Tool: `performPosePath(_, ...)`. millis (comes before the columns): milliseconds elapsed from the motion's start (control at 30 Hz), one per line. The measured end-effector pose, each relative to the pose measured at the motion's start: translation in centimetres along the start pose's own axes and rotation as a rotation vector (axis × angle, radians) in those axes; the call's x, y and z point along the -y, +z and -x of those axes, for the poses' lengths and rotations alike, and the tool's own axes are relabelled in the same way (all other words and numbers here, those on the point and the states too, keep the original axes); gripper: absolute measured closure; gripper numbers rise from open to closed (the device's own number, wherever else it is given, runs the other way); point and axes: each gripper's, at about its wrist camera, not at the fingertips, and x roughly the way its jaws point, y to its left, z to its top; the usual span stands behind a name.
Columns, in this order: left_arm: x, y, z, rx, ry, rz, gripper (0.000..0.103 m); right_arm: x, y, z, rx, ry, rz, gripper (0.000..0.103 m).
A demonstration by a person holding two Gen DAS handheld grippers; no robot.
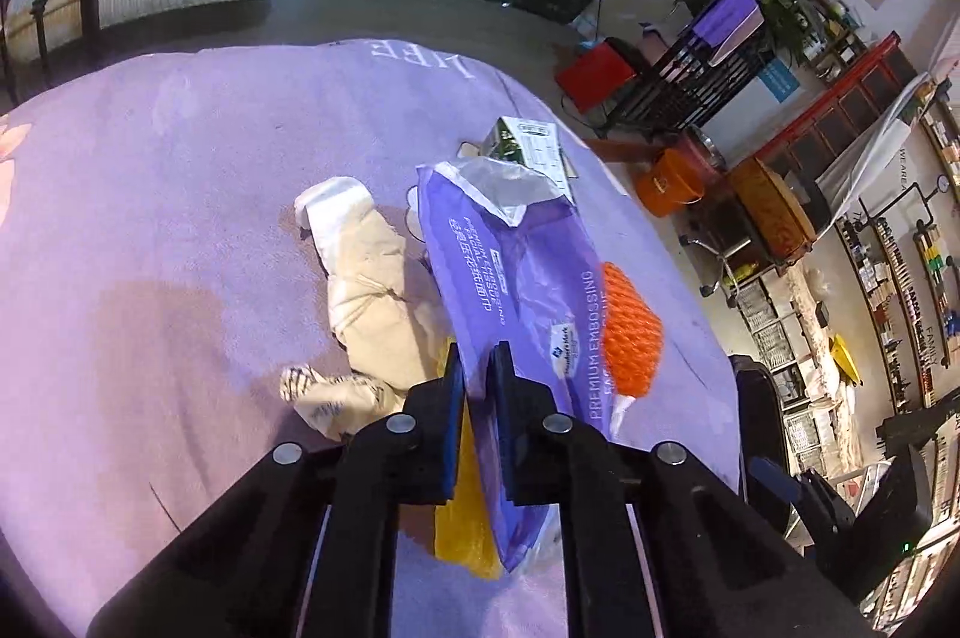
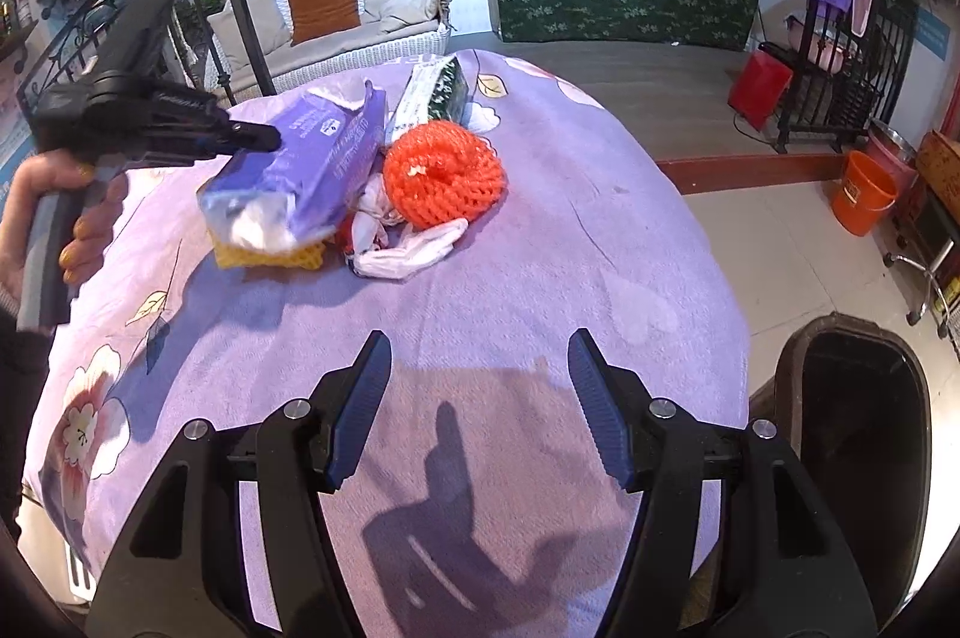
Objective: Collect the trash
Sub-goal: 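Grasp the purple wipes pack with the left gripper while the right grasps the orange net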
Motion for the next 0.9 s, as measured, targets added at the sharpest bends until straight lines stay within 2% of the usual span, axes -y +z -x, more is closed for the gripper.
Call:
performPosePath(67, 0.4, -0.8, 0.7, 0.028, 0.015, -0.009, 0.094, -0.1, 0.4, -0.2, -0.001, 0.005, 0.0, 0.041)
performPosePath(200, 1.9, -2.1, 2.0, 0.091, 0.134, -0.09, 0.095, -0.5, 1.1, -0.4, 0.005, 0.007, 0.012, 0.041)
performPosePath(433, 1.4, -4.4, 5.0, 0.148, 0.092, -0.051, 0.099, -1.5, 1.6, -0.9, 0.007, 0.026, 0.035, 0.041)
performPosePath(500, 1.3, -5.1, 5.8, 0.153, 0.1, -0.041, 0.099, -1.8, 1.7, -1.0, 0.002, 0.041, 0.036, 0.041)
performPosePath(733, 1.1, -7.8, 7.9, 0.176, 0.039, 0.023, 0.099, -3.9, 2.1, -1.5, 0.005, 0.072, 0.082, 0.041)
performPosePath(900, 1.2, -9.2, 7.8, 0.163, 0.028, 0.024, 0.099, -5.0, 3.2, -2.8, -0.006, 0.064, 0.124, 0.041)
